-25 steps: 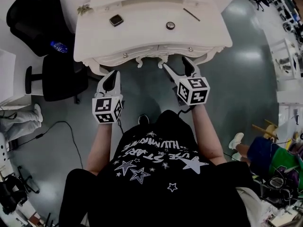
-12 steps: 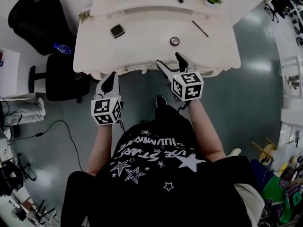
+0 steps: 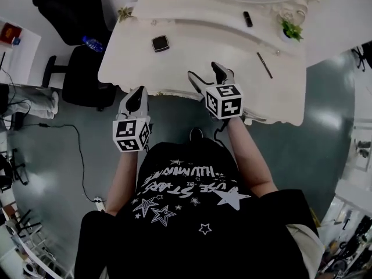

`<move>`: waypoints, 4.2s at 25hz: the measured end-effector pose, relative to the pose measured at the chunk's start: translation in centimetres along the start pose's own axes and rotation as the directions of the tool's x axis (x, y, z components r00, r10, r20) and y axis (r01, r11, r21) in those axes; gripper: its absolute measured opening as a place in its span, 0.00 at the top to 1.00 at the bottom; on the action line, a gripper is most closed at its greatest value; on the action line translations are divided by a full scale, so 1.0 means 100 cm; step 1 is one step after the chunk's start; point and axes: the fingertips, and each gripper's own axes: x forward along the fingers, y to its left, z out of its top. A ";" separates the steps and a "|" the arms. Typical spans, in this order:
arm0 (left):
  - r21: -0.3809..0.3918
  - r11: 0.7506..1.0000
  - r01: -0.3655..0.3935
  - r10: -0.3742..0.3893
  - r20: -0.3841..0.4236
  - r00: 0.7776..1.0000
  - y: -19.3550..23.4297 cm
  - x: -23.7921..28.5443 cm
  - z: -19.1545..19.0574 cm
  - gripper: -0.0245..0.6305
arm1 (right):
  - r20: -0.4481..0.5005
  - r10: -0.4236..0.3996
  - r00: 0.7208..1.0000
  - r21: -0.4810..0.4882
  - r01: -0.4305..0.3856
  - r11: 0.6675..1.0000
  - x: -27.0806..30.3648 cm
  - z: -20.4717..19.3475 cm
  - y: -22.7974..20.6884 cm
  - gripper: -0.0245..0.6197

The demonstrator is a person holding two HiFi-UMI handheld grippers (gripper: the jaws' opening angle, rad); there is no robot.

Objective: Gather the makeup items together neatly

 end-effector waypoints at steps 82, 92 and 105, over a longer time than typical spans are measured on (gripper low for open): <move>0.056 0.850 0.524 -0.510 -0.165 0.844 0.132 0.119 -0.009 0.96 | -0.259 -0.636 0.727 0.106 0.676 0.729 0.132 -0.026 -0.015 0.42; 0.061 0.844 0.532 -0.516 -0.173 0.839 0.135 0.121 -0.009 0.96 | -0.295 -0.623 0.724 0.111 0.674 0.731 0.140 -0.035 -0.019 0.42; 0.049 0.839 0.542 -0.529 -0.166 0.832 0.118 0.135 -0.003 0.96 | -0.263 -0.614 0.744 0.116 0.656 0.746 0.122 -0.020 -0.019 0.32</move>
